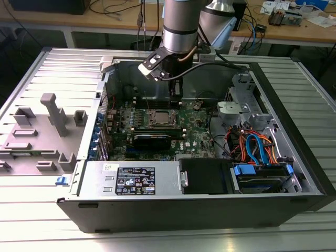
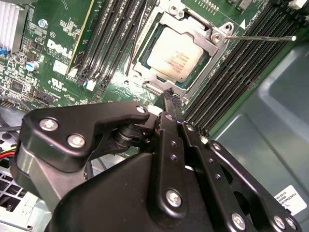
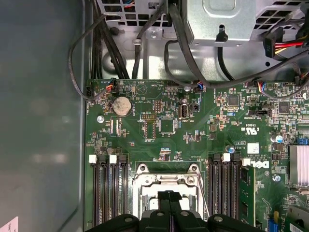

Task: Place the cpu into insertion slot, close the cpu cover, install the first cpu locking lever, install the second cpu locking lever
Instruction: 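Close the cpu cover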

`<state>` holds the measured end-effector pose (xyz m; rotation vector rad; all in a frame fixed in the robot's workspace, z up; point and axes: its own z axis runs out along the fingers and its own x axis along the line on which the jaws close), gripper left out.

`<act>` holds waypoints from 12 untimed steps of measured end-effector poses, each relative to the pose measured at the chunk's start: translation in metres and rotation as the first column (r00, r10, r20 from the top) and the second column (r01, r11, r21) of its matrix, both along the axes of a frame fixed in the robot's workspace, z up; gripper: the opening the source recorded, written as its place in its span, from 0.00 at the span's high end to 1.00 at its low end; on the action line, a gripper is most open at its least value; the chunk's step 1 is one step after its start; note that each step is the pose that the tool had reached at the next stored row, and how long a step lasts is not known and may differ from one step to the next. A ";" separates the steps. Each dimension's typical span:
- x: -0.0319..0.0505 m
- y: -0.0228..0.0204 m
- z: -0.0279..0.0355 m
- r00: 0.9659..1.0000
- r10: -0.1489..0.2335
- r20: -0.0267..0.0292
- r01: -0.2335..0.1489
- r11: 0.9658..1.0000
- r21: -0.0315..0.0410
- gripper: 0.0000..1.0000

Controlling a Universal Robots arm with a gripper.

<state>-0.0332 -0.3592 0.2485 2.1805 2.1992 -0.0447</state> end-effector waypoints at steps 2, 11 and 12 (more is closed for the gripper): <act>-0.0017 0.0000 0.0000 1.000 0.000 0.000 0.000 1.000 0.000 0.89; -0.0019 0.0000 0.0000 1.000 0.000 0.000 0.000 1.000 0.000 0.89; -0.0019 0.0000 0.0000 1.000 0.000 0.000 0.000 1.000 0.000 0.89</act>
